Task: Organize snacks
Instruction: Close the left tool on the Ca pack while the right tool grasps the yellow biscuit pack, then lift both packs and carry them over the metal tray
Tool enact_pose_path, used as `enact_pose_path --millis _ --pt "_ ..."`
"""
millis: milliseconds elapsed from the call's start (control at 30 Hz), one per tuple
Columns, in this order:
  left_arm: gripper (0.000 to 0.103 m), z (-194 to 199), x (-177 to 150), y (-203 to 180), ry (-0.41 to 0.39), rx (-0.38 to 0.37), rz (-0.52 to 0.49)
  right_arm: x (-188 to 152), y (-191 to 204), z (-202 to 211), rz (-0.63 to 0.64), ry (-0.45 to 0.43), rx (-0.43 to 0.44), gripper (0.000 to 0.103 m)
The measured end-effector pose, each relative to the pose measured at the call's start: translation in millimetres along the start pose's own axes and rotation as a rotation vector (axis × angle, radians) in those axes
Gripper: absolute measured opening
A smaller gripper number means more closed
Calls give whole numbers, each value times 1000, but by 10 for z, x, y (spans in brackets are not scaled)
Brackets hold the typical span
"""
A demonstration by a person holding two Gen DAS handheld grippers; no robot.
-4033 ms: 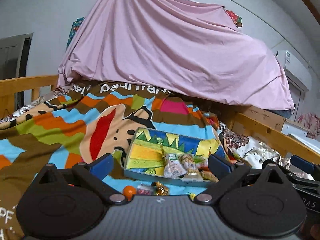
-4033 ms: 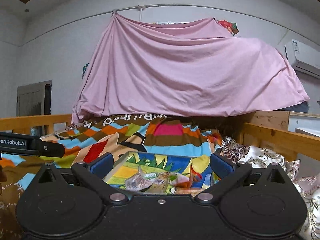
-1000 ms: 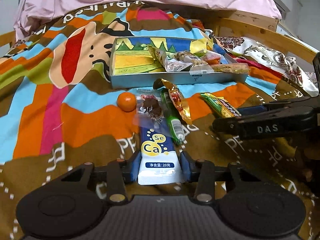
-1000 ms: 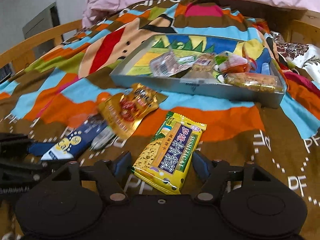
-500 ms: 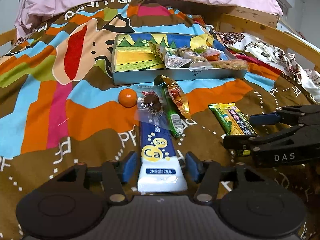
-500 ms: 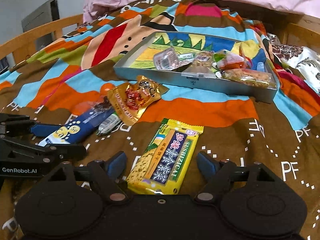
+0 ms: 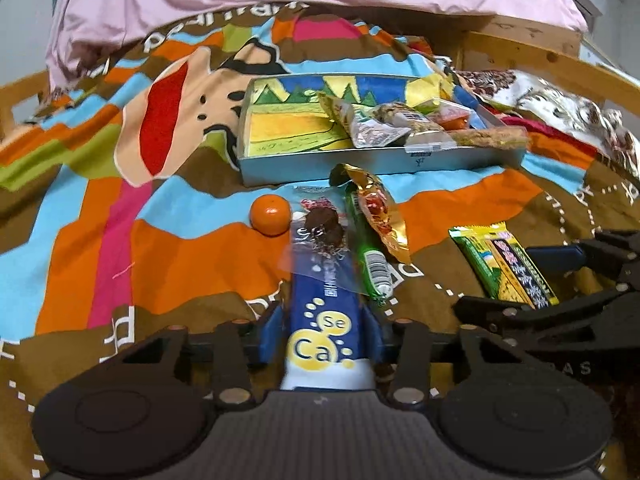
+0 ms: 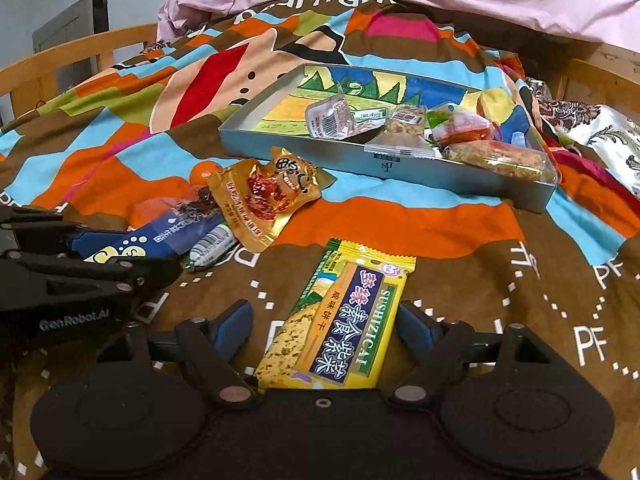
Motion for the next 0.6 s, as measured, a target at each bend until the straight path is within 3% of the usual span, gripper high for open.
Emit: enact_pose_path --millis 200,400,600 --pt "38 41 -36 -37 -14 14 -11 2 9 40 8 -2 14 61" --pt "36 170 -107 -52 -18 14 10 -37 105 170 121 -31 -6 56" --pt "35 436 -95 -78 -62 30 47 -68 255 349 297 -136 -57 55"
Point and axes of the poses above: each gripper's, at about its wrist camera, not at the fingertips, and z roughly against the way its jaws point, y to its left, x to its top, the point moved 5 cm from there along -z, roughly the way its jaws point, and after that the axes turned 8 degrees about -x, right-handed, at the moved point
